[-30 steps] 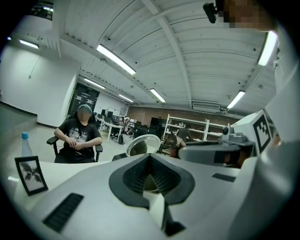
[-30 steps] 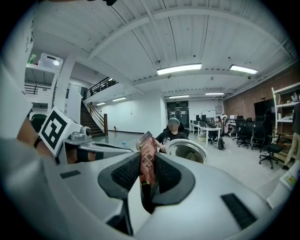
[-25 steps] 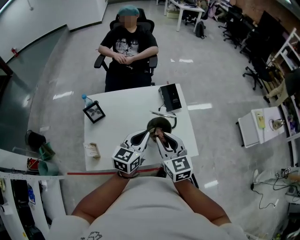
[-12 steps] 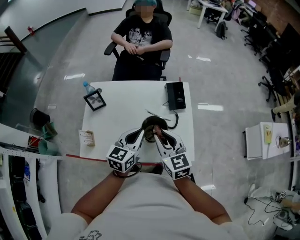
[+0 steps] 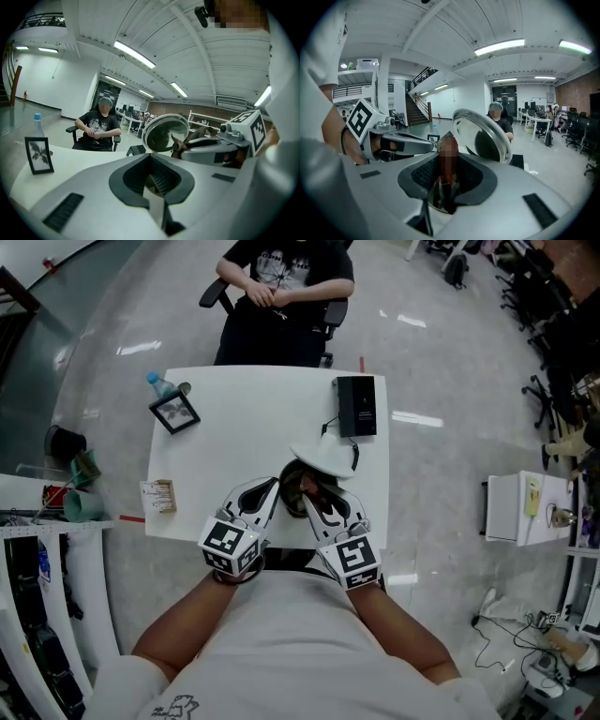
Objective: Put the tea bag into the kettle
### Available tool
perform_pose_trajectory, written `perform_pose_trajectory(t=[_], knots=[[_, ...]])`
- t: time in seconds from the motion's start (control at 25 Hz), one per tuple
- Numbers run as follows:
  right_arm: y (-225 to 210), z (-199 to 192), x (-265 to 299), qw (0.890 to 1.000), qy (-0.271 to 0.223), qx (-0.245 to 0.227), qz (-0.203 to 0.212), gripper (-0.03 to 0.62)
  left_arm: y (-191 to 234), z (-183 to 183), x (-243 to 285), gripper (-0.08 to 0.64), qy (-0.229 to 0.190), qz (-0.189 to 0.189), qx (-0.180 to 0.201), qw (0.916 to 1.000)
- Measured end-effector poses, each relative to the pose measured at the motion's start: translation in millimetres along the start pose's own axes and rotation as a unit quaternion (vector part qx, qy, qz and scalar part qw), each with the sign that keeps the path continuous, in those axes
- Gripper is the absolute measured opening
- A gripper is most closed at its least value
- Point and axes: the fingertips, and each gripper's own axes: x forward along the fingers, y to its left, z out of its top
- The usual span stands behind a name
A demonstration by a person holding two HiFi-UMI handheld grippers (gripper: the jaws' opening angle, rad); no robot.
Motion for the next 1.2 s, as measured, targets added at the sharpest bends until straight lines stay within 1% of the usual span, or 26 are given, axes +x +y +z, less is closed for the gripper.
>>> perform_pose_trajectory(t=[0.12,0.24,0.4,0.64,0.8,0.96,1.2], knots=[[2,-6,12,1.0,0.021,-0.012,0.007,0.095,12,-10,4,0.009,0.012,-0.002,-0.01,0.9999],[3,-12,20,0.999,0.036,-0.022,0.009,0.098,23,-15,7,0.009,0.014,-0.004,-0.019,0.9997],[0,-20,27,0.999,0.052,-0.012,0.009,0.107,29,-24,11,0.009,0.023,-0.009,-0.027,0.9993],[-3,-30,31,0.998,0.068,-0.003,0.003,0.142,37,-40,12,0.009,0.035,-0.011,-0.05,0.9981],[-6,-31,30,0.998,0.067,0.01,0.001,0.168,38,-42,12,0.009,0.04,-0.015,-0.051,0.9978],[-7,-29,27,0.998,0.062,0.019,0.0,0.169,36,-39,12,0.009,0.04,-0.019,-0.049,0.9978],[-5,-30,21,0.998,0.056,0.016,-0.003,0.17,28,-41,8,0.009,0.032,-0.017,-0.05,0.9981]])
